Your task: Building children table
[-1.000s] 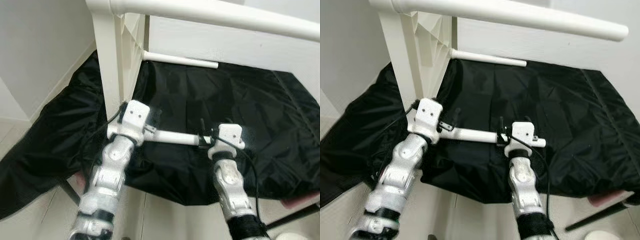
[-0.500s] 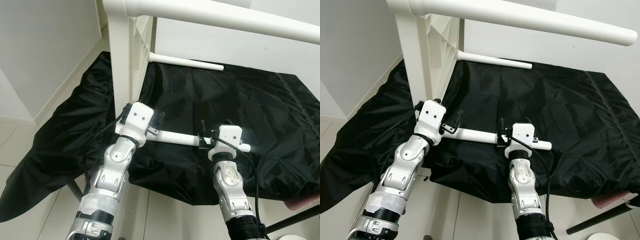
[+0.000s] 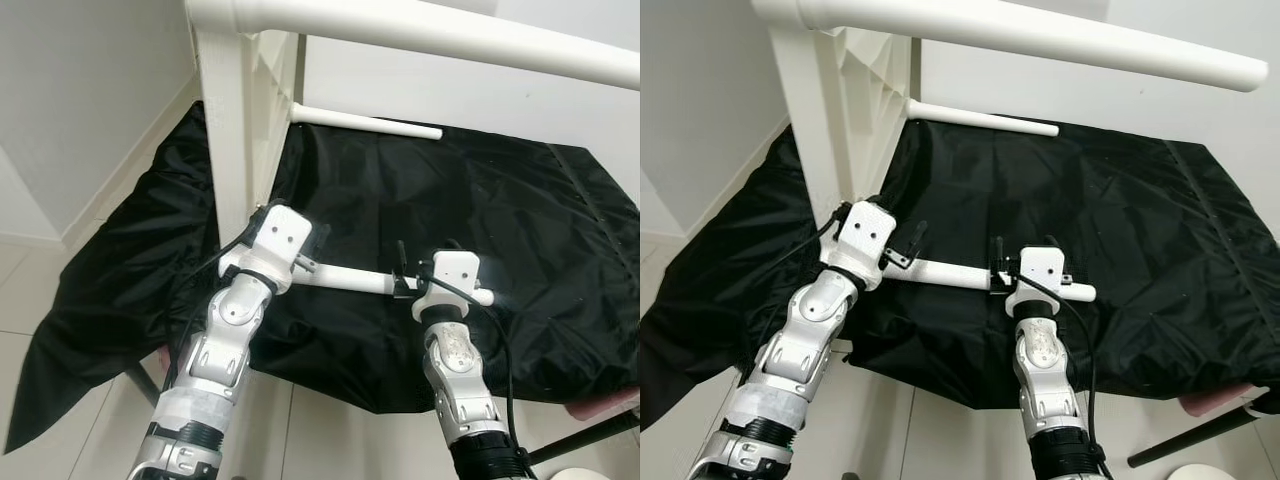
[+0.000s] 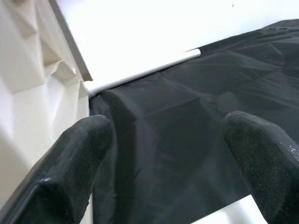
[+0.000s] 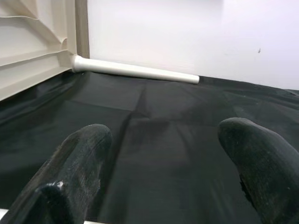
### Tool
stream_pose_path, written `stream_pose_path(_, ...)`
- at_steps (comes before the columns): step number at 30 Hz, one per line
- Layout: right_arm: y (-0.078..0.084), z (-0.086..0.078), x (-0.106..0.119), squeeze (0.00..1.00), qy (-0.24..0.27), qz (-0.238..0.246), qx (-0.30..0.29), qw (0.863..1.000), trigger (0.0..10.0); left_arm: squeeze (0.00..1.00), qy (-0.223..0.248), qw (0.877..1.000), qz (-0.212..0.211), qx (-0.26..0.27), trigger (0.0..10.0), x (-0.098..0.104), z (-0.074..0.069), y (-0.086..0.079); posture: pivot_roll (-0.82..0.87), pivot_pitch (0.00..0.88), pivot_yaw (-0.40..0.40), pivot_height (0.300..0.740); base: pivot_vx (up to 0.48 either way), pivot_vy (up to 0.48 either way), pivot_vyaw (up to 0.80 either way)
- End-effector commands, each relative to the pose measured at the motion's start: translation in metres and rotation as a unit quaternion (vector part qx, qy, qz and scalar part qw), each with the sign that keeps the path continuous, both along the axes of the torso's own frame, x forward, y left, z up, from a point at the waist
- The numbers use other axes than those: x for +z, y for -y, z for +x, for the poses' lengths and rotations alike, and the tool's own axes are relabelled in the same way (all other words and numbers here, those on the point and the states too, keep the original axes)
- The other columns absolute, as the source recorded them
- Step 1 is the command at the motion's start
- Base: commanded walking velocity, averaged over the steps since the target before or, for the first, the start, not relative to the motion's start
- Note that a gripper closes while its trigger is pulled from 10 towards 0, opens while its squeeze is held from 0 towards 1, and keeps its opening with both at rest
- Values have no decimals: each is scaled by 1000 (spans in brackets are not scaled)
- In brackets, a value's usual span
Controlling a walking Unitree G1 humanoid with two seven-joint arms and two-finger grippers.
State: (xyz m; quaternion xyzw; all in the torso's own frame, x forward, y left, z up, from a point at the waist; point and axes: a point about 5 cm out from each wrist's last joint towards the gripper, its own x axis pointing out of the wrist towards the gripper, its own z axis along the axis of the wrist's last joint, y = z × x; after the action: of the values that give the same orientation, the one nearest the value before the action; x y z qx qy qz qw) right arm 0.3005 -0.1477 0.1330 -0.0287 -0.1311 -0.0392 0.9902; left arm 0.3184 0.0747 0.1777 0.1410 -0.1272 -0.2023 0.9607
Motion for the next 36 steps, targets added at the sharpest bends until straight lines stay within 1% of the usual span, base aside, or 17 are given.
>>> stream_pose_path(1,3,-1,-3,0,-5,-4,-6,1000,10000,0,3,1000,-6,18,10000,-1,-1,2,16,15,-28,740,0,-480,0)
stream_pose_path(3,3,-1,-3,0,-5,-4,-6,1000,10000,0,4,1000,-5,19,10000,-1,-1,2,17,15,-29,740,0,-409,0)
stream_pose_path(6,3,-1,-2,0,-5,-4,-4,1000,10000,0,4,999,-17,29,10000,0,-1,1,17,15,-30,740,0,0,0)
stream_pose_path(14,2,1,-2,0,-5,-5,-3,1000,10000,0,8,999,-10,34,10000,0,0,0,18,12,-30,740,0,0,0)
stream_pose_path(24,1,2,-1,0,-2,-2,-3,1000,10000,0,-1,999,-26,31,10000,0,2,0,19,7,-24,740,0,0,0)
stream_pose_path(27,1,2,-1,0,-2,-2,-4,1000,10000,0,5,999,-20,27,10000,1,2,1,20,6,-21,740,0,0,0)
stream_pose_path(36,2,2,-1,0,-1,-1,-6,1000,10000,0,4,1000,-18,25,10000,1,2,1,21,8,-19,740,0,0,0)
